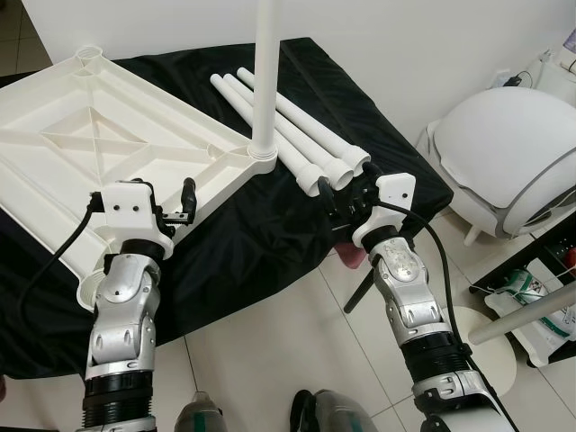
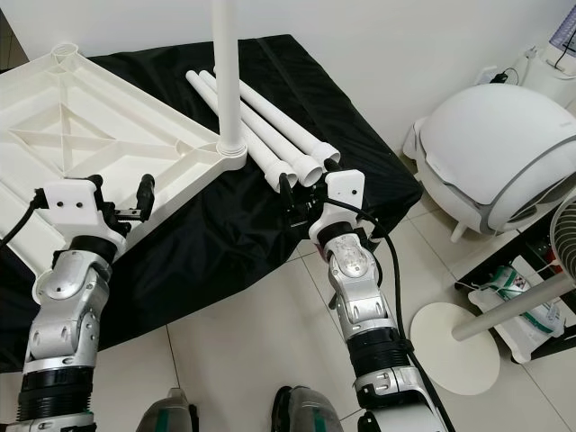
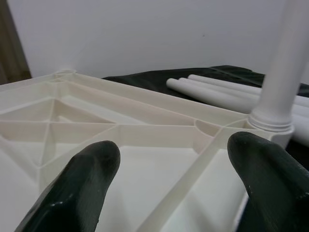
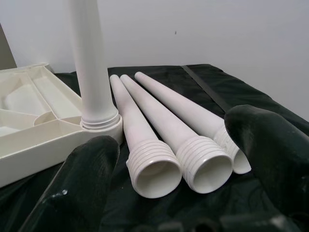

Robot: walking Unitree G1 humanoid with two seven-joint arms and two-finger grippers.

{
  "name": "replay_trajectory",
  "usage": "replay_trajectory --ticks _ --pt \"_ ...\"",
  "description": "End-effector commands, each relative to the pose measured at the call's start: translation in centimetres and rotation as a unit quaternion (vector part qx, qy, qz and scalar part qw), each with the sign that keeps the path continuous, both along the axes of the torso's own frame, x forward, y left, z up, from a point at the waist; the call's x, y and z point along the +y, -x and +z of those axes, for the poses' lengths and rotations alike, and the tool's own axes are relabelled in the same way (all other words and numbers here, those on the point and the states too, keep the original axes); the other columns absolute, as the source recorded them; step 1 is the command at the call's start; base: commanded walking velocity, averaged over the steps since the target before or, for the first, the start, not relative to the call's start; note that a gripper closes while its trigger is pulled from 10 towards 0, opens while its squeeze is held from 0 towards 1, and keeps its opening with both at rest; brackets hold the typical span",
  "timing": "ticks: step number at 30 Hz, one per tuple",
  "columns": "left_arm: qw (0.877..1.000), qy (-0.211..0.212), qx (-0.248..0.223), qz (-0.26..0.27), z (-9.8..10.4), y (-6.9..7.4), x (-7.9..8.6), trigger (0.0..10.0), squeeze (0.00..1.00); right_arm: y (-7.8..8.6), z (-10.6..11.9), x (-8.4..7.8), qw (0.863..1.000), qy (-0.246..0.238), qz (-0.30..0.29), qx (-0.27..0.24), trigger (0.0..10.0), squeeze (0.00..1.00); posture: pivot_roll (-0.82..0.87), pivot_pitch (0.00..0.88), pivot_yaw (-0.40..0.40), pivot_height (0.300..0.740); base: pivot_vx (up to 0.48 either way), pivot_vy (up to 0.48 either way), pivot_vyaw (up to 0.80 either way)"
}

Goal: Building children table

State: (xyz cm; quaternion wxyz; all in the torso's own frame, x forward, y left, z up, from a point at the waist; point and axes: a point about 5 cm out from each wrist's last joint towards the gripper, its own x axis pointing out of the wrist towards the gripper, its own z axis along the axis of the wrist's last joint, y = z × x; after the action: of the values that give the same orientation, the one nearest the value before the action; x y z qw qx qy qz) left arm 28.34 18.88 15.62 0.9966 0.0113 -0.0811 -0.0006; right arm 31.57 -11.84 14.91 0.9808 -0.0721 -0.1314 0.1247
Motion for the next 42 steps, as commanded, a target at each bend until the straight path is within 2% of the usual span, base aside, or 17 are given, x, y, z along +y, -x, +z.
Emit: replay_trajectory --ticks 1,3,4,6,7,8,10,15,16,19,21,23,29,35,42 --pt "1.000 -0.013 0.008 0.002 -0.3 -0.1 0.0 10.0 0.00 -0.1 0.1 -0.3 1.000 0.001 -0.002 -0.002 10.0 0.00 0.02 0.000 -0.043 0.740 0.000 0.000 0.00" --pt "1.000 -0.013 0.008 0.002 -0.3 -0.1 0.0 10.0 0.00 -0.1 0.1 -0.3 1.000 0.001 -0.002 -0.002 10.0 0.00 0.02 0.000 -0.043 0.740 0.000 0.000 0.00" --pt "0.999 -0.029 0.011 -0.026 -0.5 0.0 -0.6 10.0 0.00 -0.1 0.1 -0.3 1.000 0.001 -0.002 -0.003 10.0 0.00 0.02 0.000 -0.042 0.740 0.000 0.000 0.00" --pt "0.999 -0.029 0.011 -0.026 -0.5 0.0 -0.6 10.0 0.00 -0.1 0.1 -0.3 1.000 0.001 -0.002 -0.003 10.0 0.00 0.02 0.000 -0.042 0.740 0.000 0.000 0.00" --pt "0.997 -0.050 0.017 -0.055 -0.8 0.1 -1.1 10.0 0.00 -0.1 0.0 -0.4 1.000 0.002 -0.002 -0.003 10.0 0.00 0.02 0.000 -0.041 0.740 0.000 0.000 0.00" --pt "0.997 -0.050 0.017 -0.055 -0.8 0.1 -1.1 10.0 0.00 -0.1 0.0 -0.4 1.000 0.002 -0.002 -0.003 10.0 0.00 0.02 0.000 -0.041 0.740 0.000 0.000 0.00" --pt "0.990 -0.085 0.047 -0.104 -1.7 0.1 -1.9 10.0 0.00 -0.2 0.0 -0.5 1.000 0.004 -0.003 -0.004 10.0 0.00 0.01 0.000 -0.033 0.740 0.000 0.000 0.00" --pt "0.987 -0.097 0.058 -0.117 -2.0 0.1 -2.0 10.0 0.00 -0.2 0.0 -0.5 1.000 0.004 -0.004 -0.005 10.0 0.00 0.01 0.000 -0.033 0.740 0.000 0.000 0.00" --pt "0.980 -0.121 0.076 -0.137 -2.5 0.1 -2.2 10.0 0.00 -0.1 0.0 -0.6 1.000 0.004 -0.005 -0.005 10.0 0.00 0.01 0.000 -0.027 0.740 0.000 0.000 0.00" --pt "0.974 -0.135 0.094 -0.154 -2.9 0.1 -2.3 10.0 0.00 0.0 -0.1 -0.6 1.000 0.004 -0.006 -0.004 10.0 0.00 0.01 0.000 -0.022 0.740 0.000 0.000 0.00" --pt "0.968 -0.142 0.128 -0.163 -3.6 -0.2 -2.3 10.0 0.00 0.1 -0.2 -0.6 1.000 0.004 -0.009 -0.004 10.0 0.00 0.00 0.000 -0.013 0.740 0.000 0.000 0.00" --pt "0.967 -0.142 0.136 -0.162 -3.7 -0.3 -2.2 10.0 0.00 0.1 -0.2 -0.6 1.000 0.004 -0.009 -0.005 10.0 0.00 0.00 0.000 -0.013 0.740 0.000 0.000 0.00" --pt "0.962 -0.127 0.203 -0.131 -4.8 -1.2 -1.5 10.0 0.00 0.1 -0.2 -0.7 1.000 0.002 -0.014 -0.006 10.0 0.00 0.00 0.000 -0.004 0.740 0.000 0.000 0.00" --pt "0.960 -0.081 0.251 -0.096 -4.9 -2.0 -0.9 10.0 0.00 0.2 -0.2 -0.8 1.000 0.002 -0.018 -0.007 10.0 0.00 -0.01 0.000 0.002 0.740 0.000 0.000 0.00" --pt "0.958 -0.032 0.282 -0.043 -4.7 -2.7 0.4 10.0 0.00 0.3 -0.3 -0.8 1.000 0.002 -0.024 -0.007 10.0 0.00 -0.01 0.000 0.008 0.740 0.000 0.000 0.00"
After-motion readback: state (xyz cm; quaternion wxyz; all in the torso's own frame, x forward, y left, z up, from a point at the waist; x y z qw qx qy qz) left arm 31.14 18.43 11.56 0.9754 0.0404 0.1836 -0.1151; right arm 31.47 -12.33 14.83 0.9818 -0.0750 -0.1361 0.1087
